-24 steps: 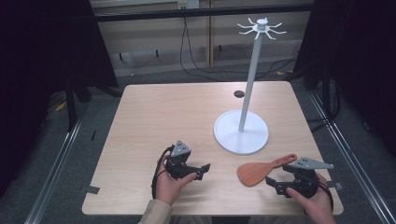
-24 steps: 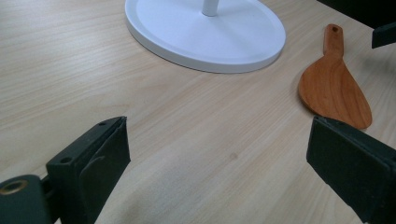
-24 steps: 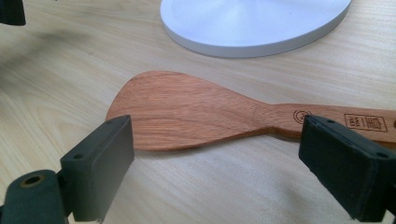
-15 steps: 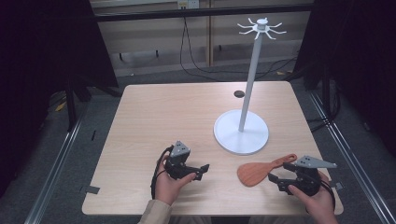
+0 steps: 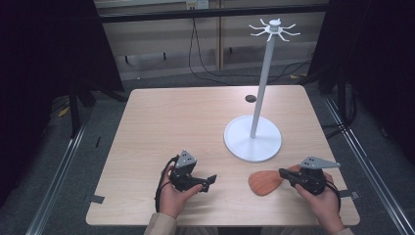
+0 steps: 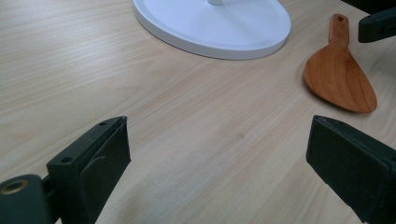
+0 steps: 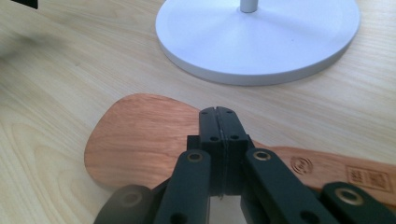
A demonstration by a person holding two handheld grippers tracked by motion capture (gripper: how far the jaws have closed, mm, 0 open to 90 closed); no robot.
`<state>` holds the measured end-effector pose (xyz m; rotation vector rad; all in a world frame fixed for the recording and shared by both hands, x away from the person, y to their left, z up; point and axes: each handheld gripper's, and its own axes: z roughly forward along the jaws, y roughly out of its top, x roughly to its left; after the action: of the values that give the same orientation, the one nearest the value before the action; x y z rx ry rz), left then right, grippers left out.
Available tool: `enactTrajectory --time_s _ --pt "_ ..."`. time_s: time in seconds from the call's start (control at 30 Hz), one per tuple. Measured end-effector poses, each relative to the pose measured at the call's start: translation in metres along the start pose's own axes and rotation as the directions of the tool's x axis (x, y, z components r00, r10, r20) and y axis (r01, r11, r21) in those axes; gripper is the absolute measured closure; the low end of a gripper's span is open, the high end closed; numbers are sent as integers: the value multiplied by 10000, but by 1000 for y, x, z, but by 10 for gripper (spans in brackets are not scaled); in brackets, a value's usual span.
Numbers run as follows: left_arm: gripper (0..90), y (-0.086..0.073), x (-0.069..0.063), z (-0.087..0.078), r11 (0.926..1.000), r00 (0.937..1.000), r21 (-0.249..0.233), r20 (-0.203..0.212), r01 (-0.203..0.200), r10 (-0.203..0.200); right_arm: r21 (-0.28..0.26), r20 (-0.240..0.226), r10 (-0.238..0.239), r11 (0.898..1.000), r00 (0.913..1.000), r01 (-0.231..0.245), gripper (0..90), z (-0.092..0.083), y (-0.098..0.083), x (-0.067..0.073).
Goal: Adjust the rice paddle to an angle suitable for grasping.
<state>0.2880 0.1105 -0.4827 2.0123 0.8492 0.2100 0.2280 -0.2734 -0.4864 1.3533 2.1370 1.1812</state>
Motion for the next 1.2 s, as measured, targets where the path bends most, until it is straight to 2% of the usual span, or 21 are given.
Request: enactTrajectory --time_s 0.1,0.17,0.23,0.33,0.4,0.6,0.8,0.87,0.9,0.97,1.07,1.13,1.2 --pt "64 -3 2 -5 10000 10000 -9 -89 21 -22 166 2 -13 9999 10000 13 900 6 4 1" --pt "65 -5 3 -8 10000 9999 -4 -151 15 -15 288 30 15 9996 10000 -16 900 4 5 -1" --pt "65 -6 4 -10 10000 9998 3 -186 53 -53 370 306 -56 9993 9995 44 900 0 4 -6" --pt "65 -8 4 -11 10000 9998 27 -214 37 -36 568 441 211 9981 9988 -236 900 -3 -3 -12" --pt "66 -7 3 -11 10000 9998 13 -181 43 -43 880 661 144 9959 9977 -202 900 -2 -8 -15" --pt "66 -7 2 -11 10000 9999 -46 -143 -1 0 1296 1174 65 9913 9931 -218 900 3 -12 -20" --pt "67 -6 3 -12 10000 9999 -91 -157 26 -28 1038 1713 325 9933 9847 -508 900 9 -10 -30" --pt "67 -6 3 -11 9999 9999 -104 -166 21 -23 939 1870 295 9944 9819 -478 900 11 -9 -33" --pt "67 -6 3 -11 9999 9999 -120 -147 39 -41 816 1904 415 9950 9808 -580 900 12 -7 -34" --pt "68 -6 3 -11 9999 9999 -127 -155 34 -36 547 2027 359 9974 9786 -479 900 12 -1 -32" --pt "67 -6 3 -11 9999 9999 -132 -152 32 -34 347 1764 221 9990 9841 -287 900 18 9 -24" --pt "68 -6 3 -11 9999 9999 -137 -146 42 -44 359 1270 151 9992 9918 -198 900 27 12 -16" --pt "68 -6 3 -11 9999 9999 -134 -144 38 -40 488 914 -28 9988 9958 -16 900 36 15 -6"
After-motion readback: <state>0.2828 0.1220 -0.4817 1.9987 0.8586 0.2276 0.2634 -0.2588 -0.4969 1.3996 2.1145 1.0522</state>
